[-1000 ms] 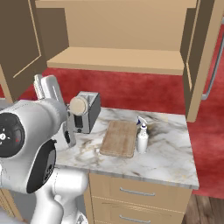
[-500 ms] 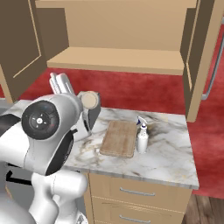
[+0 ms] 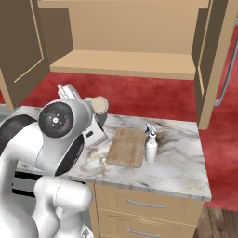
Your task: Grab the spray bottle from the cabinet, then place it next to the cutting board for sanitizing. Then grab the dish brush from the countertop next to the sink and place it next to the cutting board.
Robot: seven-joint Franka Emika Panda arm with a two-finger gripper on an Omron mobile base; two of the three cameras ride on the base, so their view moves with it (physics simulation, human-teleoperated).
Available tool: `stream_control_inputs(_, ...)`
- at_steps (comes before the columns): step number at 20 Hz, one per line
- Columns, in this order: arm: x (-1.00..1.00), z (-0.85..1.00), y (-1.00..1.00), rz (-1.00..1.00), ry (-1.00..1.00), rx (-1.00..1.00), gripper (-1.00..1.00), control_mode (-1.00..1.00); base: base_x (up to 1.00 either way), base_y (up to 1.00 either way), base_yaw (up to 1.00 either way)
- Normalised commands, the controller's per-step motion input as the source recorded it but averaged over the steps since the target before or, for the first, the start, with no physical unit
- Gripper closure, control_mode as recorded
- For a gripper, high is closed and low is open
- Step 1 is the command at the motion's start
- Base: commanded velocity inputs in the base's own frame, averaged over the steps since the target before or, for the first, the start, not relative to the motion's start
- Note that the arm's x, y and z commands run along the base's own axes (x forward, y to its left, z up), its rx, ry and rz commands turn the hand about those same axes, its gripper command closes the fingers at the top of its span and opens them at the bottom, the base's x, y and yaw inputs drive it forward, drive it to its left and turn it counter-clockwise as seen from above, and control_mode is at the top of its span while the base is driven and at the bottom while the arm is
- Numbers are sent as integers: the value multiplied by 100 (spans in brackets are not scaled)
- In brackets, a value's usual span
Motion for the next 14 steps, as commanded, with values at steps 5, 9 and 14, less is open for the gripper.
stream_control_inputs(5, 53, -18, 0, 12, 9, -18, 100, -100, 0, 0, 0)
stream_control_inputs(9, 38, -32, 0, 22, 8, -19, 100, -100, 0, 0, 0)
stream_control_inputs(14, 13, -32, -18, 36, 7, -15, 100, -100, 0, 0, 0)
